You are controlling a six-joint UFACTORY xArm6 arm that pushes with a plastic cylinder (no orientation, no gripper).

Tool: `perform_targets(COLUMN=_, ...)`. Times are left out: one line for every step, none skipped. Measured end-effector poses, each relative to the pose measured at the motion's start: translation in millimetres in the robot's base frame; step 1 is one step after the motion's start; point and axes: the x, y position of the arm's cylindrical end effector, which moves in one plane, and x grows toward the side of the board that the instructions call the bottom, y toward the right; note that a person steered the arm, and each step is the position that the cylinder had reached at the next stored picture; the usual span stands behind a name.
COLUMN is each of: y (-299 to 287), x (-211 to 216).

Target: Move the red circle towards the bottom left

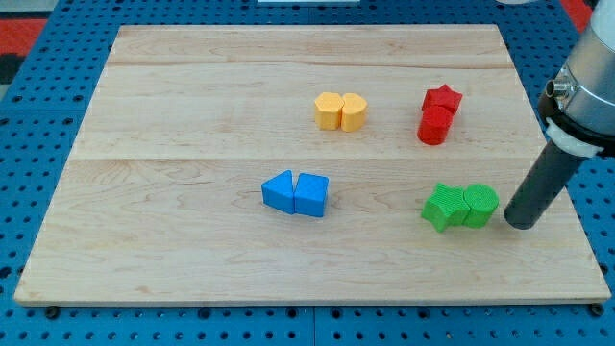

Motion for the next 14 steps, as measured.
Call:
perform_targets(y=35.7, x=-34.1)
perform_targets(y=51.9, x=-78.4)
perform_targets(y=15.0, x=-111.7)
perform_targets(y=-39.9, x=-132.2)
perform_targets(y=-79.3, x=-146.7)
perform_targets(y=-114.3, x=-147.5)
perform_targets(y=-164.9, x=-147.4)
perform_targets(y=-207.8, x=-141.1)
perform_targets(y=-210.2, x=-125.5)
perform_targets(y=-201.7, x=-103.5)
perform_targets(y=-248.5, x=-95.0)
perform_targets(y=-300.6, x=-95.0)
perform_targets(y=-326.5, x=-88.9)
perform_targets(y=-351.6, x=-81.7)
